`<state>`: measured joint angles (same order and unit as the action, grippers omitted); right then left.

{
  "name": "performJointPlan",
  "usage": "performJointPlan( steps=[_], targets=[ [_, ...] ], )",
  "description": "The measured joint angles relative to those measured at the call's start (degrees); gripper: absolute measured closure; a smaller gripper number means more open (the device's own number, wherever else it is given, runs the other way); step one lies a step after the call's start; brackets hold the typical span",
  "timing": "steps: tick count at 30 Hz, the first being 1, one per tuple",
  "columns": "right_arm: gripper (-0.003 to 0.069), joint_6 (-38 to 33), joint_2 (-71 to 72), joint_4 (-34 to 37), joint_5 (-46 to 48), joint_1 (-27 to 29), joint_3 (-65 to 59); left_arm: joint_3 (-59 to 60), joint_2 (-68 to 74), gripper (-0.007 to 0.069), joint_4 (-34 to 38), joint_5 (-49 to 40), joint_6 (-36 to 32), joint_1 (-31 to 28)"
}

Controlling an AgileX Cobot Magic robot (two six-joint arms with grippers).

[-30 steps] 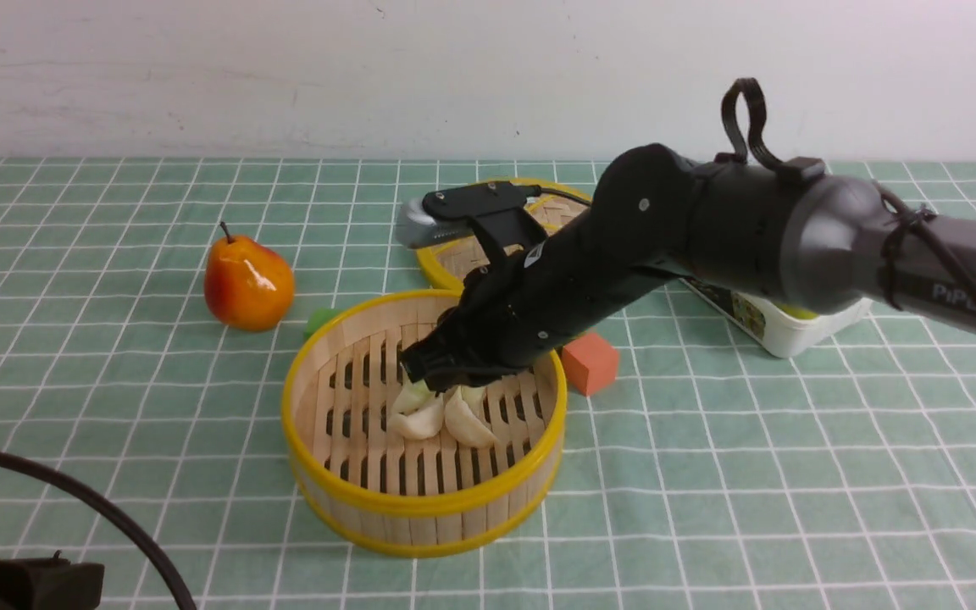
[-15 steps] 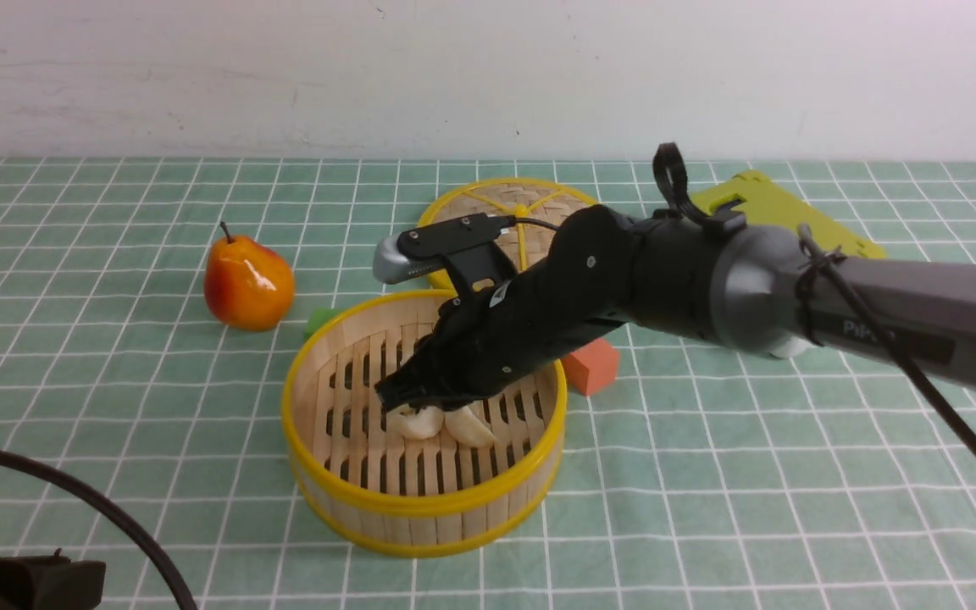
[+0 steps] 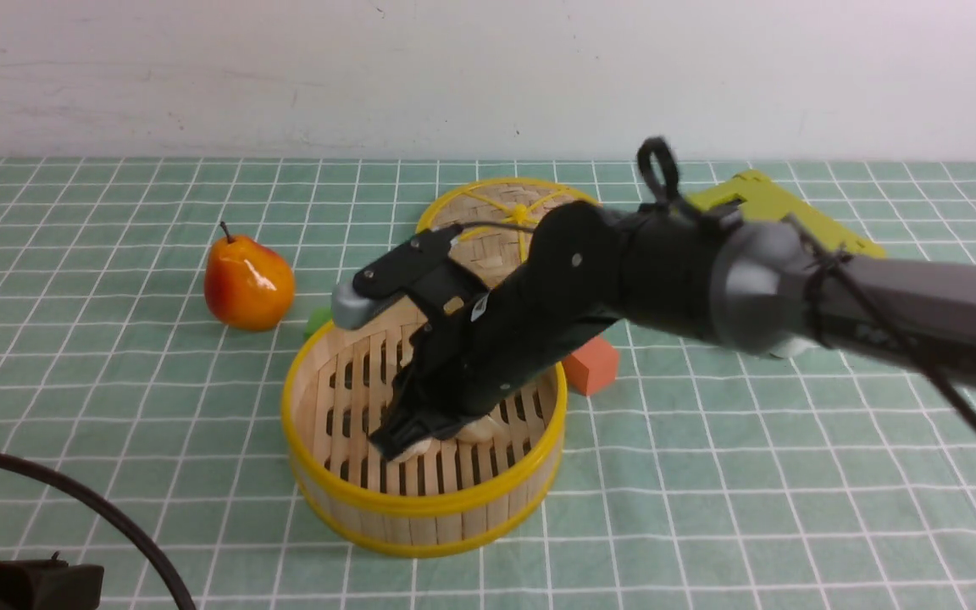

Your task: Put the dumplings into the steamer on the table with the blue tablecloth.

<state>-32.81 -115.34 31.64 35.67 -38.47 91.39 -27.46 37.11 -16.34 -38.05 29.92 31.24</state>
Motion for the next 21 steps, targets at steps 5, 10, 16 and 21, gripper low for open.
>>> performJointPlan(
  steps=[5, 10, 16, 21],
  targets=[
    [0.061, 0.6, 13.7, -9.2, 5.4, 0.2, 0.0, 0.0, 0.0, 0.047, 0.0, -0.1, 0.0, 0.0],
    [0.0608, 11.7, 29.5, -26.0, 14.7, 1.1, 0.0, 0.0, 0.0, 0.0467, -0.1, -0.1, 0.0, 0.0],
    [0.0608, 31.1, 46.9, -44.4, 23.7, 4.8, -4.0, 0.0, 0.0, 0.0466, -0.1, -0.3, 0.0, 0.0],
    [0.0623, 42.9, 67.2, -52.7, 10.6, 5.2, -24.3, 0.0, 0.0, 0.0461, -0.1, -0.3, 0.0, 0.0]
  ],
)
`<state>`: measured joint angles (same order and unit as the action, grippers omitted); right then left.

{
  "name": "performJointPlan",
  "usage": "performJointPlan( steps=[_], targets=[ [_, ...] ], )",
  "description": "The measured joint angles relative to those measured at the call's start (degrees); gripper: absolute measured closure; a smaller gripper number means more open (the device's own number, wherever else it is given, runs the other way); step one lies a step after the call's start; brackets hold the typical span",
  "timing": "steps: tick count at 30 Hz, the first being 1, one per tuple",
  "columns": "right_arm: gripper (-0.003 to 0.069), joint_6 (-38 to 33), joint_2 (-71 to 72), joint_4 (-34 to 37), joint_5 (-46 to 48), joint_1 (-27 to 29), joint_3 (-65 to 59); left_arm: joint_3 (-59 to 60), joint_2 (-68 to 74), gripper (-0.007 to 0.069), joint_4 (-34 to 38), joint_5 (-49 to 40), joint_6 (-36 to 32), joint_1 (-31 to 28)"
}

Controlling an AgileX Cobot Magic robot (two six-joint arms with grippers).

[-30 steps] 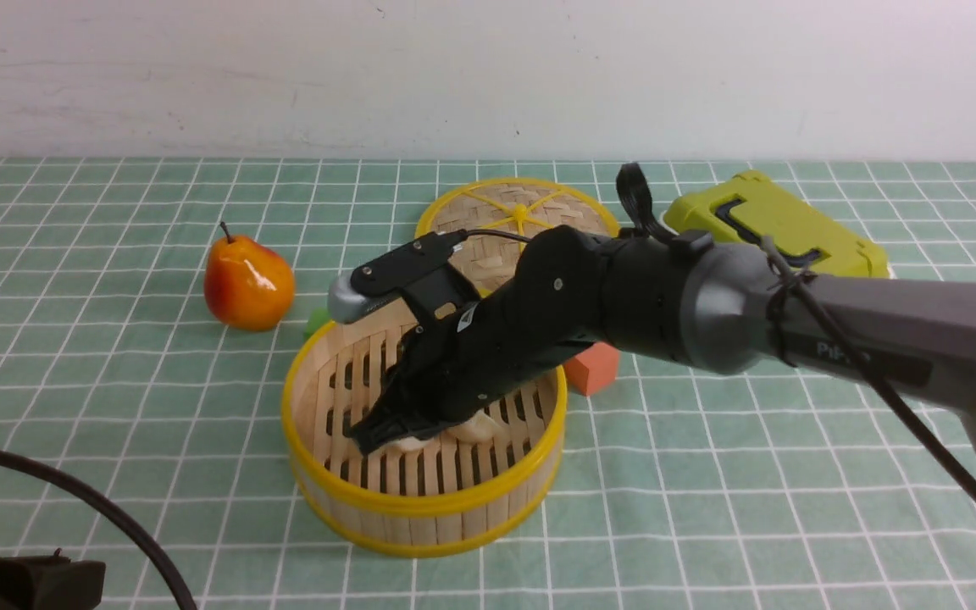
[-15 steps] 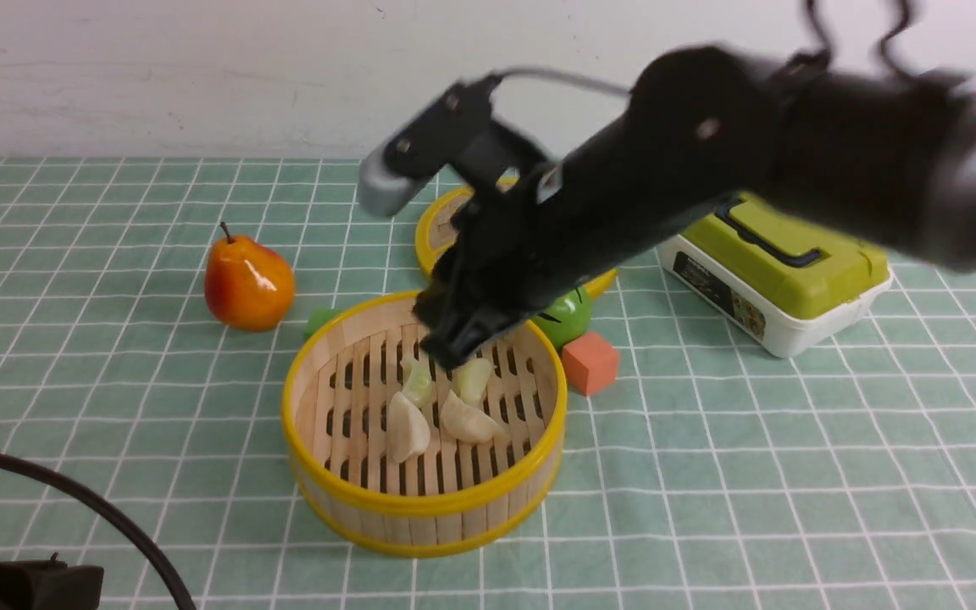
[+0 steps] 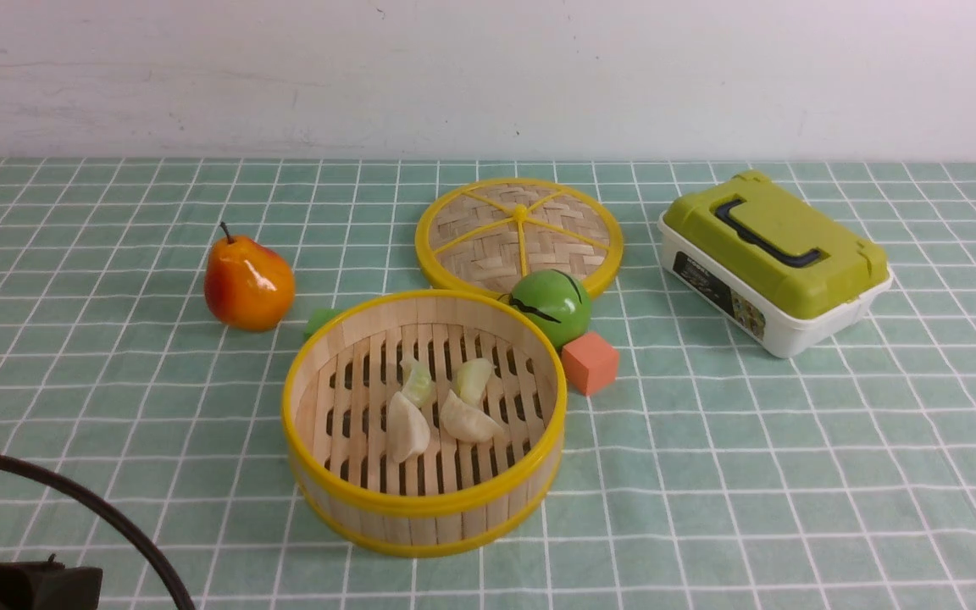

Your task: Put the dumplings into the steamer on the table with the blue tablecloth.

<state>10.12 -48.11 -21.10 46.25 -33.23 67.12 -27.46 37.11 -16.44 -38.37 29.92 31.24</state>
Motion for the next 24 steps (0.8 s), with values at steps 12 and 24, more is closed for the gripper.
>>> performJointPlan(
  steps=[12, 24],
  targets=[
    [0.0666, 47.2, 26.2, -37.5, -46.9, 0.0, -48.2, 0.0, 0.0, 0.0449, -0.2, 0.0, 0.0, 0.0],
    [0.0659, 71.9, 26.3, -55.2, -49.7, 0.0, -51.6, 0.0, 0.0, 0.0438, -0.2, -0.1, 0.0, 0.0]
  ],
)
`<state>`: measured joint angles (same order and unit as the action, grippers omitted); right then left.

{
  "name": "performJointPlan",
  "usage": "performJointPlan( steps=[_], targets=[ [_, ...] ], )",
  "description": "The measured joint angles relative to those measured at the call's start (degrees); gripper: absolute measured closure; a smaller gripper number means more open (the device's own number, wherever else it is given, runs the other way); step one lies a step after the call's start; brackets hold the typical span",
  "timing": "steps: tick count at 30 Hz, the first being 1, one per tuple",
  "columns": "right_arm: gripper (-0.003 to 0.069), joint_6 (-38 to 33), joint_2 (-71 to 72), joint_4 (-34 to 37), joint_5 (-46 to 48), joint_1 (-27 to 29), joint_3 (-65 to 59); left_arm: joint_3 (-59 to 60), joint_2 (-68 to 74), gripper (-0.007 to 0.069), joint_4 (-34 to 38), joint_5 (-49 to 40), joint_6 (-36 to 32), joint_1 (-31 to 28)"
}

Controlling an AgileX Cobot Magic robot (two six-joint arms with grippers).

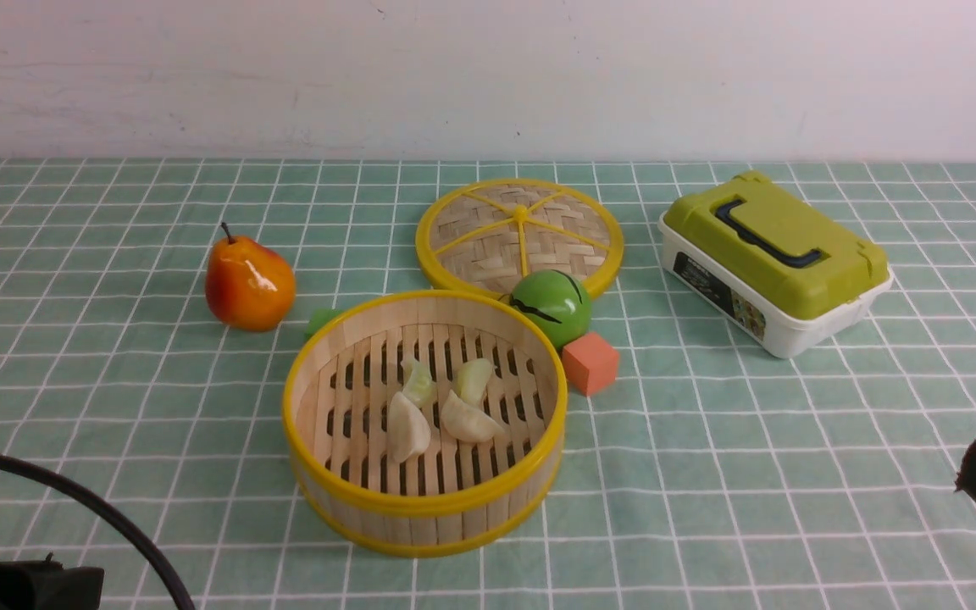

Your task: Put the dumplings into the steamer on the table with the blue tablecloth.

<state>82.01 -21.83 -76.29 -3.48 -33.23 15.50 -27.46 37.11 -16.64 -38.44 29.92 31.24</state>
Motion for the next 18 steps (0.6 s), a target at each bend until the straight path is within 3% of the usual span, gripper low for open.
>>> performJointPlan(
  steps=[5, 8, 10, 13, 17, 18],
  targets=[
    [0.066, 0.8, 0.2, -12.6, 4.9, 0.0, -0.1, 0.0, 0.0, 0.0432, 0.0, -0.1, 0.0, 0.0],
    [0.0659, 0.8, 1.5, -16.4, 9.3, 0.0, -0.6, 0.0, 0.0, 0.0432, 0.0, -0.1, 0.0, 0.0],
    [0.0659, 0.7, 2.9, -15.0, 11.6, 0.7, -0.8, 0.0, 0.0, 0.0431, 0.0, -0.1, 0.0, 0.0],
    [0.0659, -1.1, 4.8, -8.1, 13.0, 3.3, -0.8, 0.0, 0.0, 0.0429, 0.0, -0.2, 0.0, 0.0],
    [0.0659, -16.0, 9.9, 15.5, 13.5, 11.4, -2.3, 0.0, 0.0, 0.0427, 0.0, -0.2, 0.0, 0.0],
    [0.0659, -23.1, 11.5, 23.8, 13.4, 13.9, -3.6, 0.0, 0.0, 0.0426, 0.0, -0.2, 0.0, 0.0]
  ],
)
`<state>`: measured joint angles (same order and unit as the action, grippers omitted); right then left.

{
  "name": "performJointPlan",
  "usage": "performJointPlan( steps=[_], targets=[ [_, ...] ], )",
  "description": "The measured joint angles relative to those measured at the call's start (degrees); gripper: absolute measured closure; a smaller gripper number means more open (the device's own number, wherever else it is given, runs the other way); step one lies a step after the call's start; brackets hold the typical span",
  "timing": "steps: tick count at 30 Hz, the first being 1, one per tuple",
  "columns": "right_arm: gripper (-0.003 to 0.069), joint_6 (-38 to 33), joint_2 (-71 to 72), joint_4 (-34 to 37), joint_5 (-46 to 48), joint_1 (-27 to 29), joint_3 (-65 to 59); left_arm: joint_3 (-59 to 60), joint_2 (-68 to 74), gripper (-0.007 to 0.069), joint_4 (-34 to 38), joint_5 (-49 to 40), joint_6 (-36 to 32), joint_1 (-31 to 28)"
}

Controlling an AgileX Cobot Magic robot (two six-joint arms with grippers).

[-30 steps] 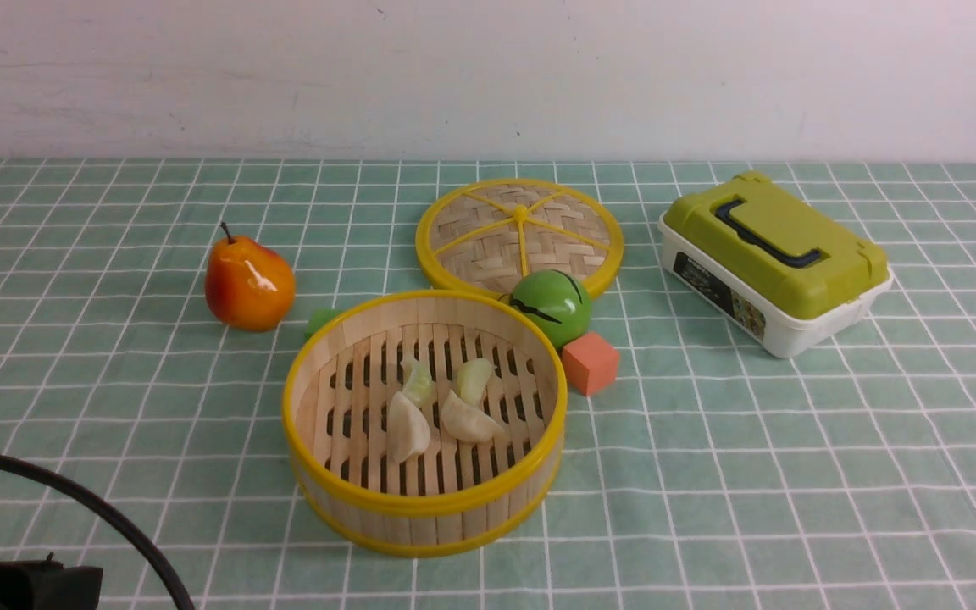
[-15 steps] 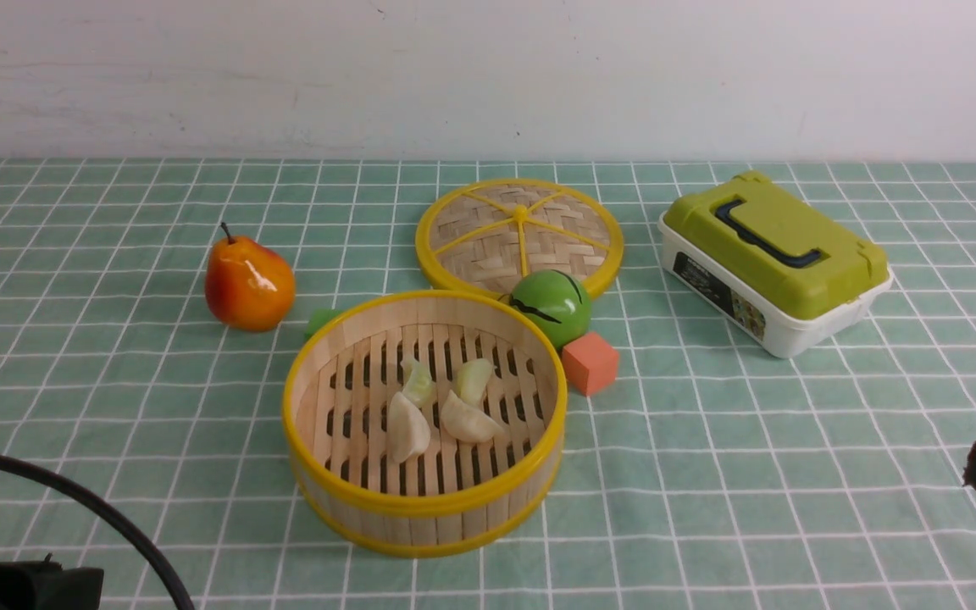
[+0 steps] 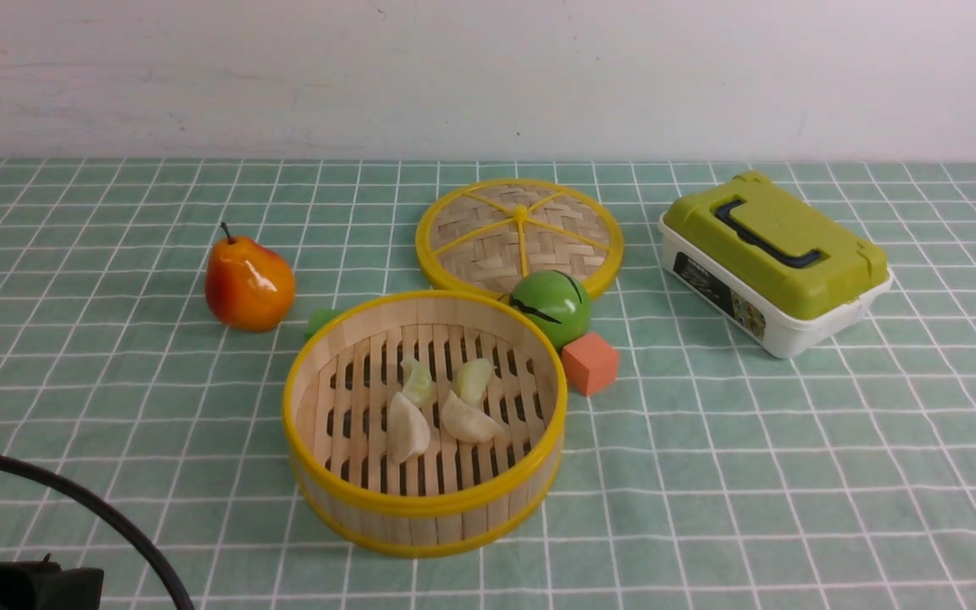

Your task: Put the dumplings into the steamer on the table with the blue tablecloth.

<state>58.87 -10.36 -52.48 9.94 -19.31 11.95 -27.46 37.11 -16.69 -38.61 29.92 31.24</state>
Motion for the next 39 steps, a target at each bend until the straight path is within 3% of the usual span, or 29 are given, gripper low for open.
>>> performJointPlan(
  steps=[8, 13, 19, 27, 39],
  targets=[
    [0.0659, -51.6, 9.6, 52.5, -0.2, 15.3, -11.2, 0.0, 0.0, 0.0415, 0.0, 0.0, 0.0, 0.0],
    [0.0659, -67.7, 10.9, 67.3, 2.8, 20.0, -13.5, 0.0, 0.0, 0.0408, 0.0, 0.0, 0.0, 0.0],
    [0.0659, -69.1, 10.9, 67.0, 7.4, 20.4, -13.5, 0.0, 0.0, 0.0405, 0.0, 0.0, 0.0, 0.0],
    [0.0659, -57.4, 10.9, 60.8, 12.4, 18.2, -12.9, 0.0, 0.0, 0.0396, 0.0, 0.0, 0.0, 0.0],
    [0.0657, -55.1, 10.9, 59.0, 12.4, 16.0, -12.9, 0.0, 0.0, 0.0387, 0.0, 0.0, 0.0, 0.0]
  ],
)
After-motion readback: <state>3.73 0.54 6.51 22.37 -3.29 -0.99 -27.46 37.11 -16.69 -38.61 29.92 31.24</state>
